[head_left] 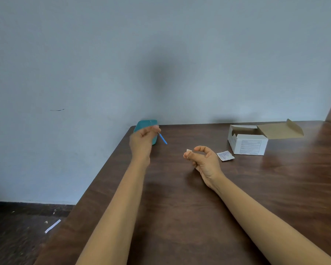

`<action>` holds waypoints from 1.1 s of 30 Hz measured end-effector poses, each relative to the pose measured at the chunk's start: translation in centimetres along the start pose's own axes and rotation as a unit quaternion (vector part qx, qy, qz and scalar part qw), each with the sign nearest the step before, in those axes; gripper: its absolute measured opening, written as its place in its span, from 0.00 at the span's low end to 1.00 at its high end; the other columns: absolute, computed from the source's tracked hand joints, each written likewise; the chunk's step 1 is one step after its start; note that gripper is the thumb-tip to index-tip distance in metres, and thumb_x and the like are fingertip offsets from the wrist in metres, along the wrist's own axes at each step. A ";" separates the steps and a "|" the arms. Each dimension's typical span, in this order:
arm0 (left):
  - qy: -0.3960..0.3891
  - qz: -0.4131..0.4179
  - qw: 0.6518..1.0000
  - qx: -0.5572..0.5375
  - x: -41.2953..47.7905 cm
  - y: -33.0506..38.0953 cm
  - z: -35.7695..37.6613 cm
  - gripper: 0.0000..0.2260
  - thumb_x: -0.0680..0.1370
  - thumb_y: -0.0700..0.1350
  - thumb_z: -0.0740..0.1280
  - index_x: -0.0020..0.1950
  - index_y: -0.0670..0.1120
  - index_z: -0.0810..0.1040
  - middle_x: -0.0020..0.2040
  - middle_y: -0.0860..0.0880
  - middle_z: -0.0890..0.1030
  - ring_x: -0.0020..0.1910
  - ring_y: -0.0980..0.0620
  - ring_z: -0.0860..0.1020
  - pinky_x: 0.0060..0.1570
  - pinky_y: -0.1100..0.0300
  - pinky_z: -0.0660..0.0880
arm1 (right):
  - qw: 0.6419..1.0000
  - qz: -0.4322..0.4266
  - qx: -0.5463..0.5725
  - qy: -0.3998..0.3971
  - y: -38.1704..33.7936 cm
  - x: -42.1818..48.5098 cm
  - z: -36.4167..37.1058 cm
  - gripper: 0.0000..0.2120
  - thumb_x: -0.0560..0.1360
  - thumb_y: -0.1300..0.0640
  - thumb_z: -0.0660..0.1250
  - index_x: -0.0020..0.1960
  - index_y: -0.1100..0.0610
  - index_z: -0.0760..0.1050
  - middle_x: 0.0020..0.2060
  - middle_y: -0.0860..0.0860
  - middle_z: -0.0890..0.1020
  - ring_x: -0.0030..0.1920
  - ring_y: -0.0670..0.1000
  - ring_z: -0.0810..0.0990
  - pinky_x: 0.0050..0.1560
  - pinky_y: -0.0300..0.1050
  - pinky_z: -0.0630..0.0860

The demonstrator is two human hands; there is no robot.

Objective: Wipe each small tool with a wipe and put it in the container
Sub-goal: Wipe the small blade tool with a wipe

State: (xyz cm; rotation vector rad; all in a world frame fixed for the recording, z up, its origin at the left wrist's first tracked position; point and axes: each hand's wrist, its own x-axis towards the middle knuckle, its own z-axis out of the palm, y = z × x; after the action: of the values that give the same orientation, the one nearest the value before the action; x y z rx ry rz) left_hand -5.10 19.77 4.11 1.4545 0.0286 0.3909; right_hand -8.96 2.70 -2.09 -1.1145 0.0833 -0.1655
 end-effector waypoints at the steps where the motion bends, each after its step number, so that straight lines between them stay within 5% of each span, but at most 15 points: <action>1: 0.010 0.020 0.999 0.042 1.3 0.4 -0.2 0.03 0.73 0.42 0.73 0.40 0.47 0.84 0.40 0.54 0.84 0.41 0.62 0.79 0.44 0.72 0.73 | 1.000 -0.008 -0.020 0.007 0.1 0.6 0.2 0.17 0.66 0.66 0.76 0.46 0.56 0.71 0.39 0.58 0.85 0.42 0.54 0.79 0.37 0.41 0.68; 4: 0.025 0.061 0.984 0.163 4.9 1.4 -0.9 0.05 0.73 0.44 0.73 0.46 0.44 0.85 0.43 0.50 0.84 0.41 0.58 0.78 0.33 0.78 0.69 | 0.996 -0.031 -0.083 0.029 0.7 2.1 0.9 0.17 0.65 0.63 0.78 0.46 0.55 0.71 0.40 0.59 0.85 0.40 0.52 0.80 0.39 0.42 0.70; 10: 0.012 0.081 0.932 0.353 11.3 1.1 -1.7 0.07 0.72 0.46 0.73 0.45 0.43 0.85 0.46 0.47 0.84 0.46 0.50 0.81 0.46 0.58 0.75 | 0.989 -0.050 -0.130 0.042 1.8 5.1 1.6 0.15 0.67 0.61 0.77 0.45 0.55 0.72 0.35 0.53 0.85 0.39 0.50 0.80 0.42 0.42 0.71; 20: -0.019 0.028 0.855 0.518 16.7 -1.4 0.5 0.08 0.69 0.44 0.73 0.46 0.41 0.83 0.43 0.45 0.82 0.37 0.47 0.78 0.32 0.61 0.68 | 0.988 -0.067 -0.134 0.040 2.7 8.0 1.9 0.13 0.67 0.60 0.77 0.44 0.57 0.73 0.36 0.54 0.85 0.41 0.49 0.83 0.44 0.41 0.71; 26: -0.059 0.054 0.730 0.679 17.6 -3.9 2.1 0.07 0.70 0.40 0.71 0.45 0.43 0.76 0.46 0.46 0.78 0.45 0.47 0.80 0.29 0.62 0.62 | 0.988 -0.071 -0.135 0.021 3.1 8.5 1.7 0.12 0.67 0.60 0.77 0.44 0.57 0.73 0.34 0.53 0.85 0.41 0.48 0.83 0.50 0.43 0.71; 29: -0.068 0.070 0.662 0.744 18.0 -4.7 2.5 0.07 0.72 0.37 0.69 0.48 0.44 0.77 0.40 0.49 0.73 0.48 0.48 0.79 0.28 0.63 0.58 | 0.987 -0.072 -0.140 0.019 3.3 8.7 1.6 0.12 0.68 0.60 0.77 0.44 0.57 0.74 0.34 0.53 0.85 0.44 0.50 0.84 0.53 0.47 0.72; 33: -0.089 0.082 0.613 0.781 18.5 -5.1 3.0 0.09 0.73 0.38 0.69 0.52 0.44 0.77 0.39 0.50 0.68 0.51 0.48 0.78 0.34 0.62 0.62 | 0.986 -0.073 -0.147 0.020 3.5 8.8 1.5 0.12 0.68 0.60 0.77 0.43 0.56 0.74 0.34 0.52 0.85 0.44 0.50 0.84 0.54 0.48 0.71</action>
State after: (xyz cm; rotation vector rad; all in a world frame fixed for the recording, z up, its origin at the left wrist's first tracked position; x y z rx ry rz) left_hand 14.19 21.65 3.54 3.2874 0.0922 0.3296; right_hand 0.22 4.01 -4.39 -1.4133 0.0628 -0.3129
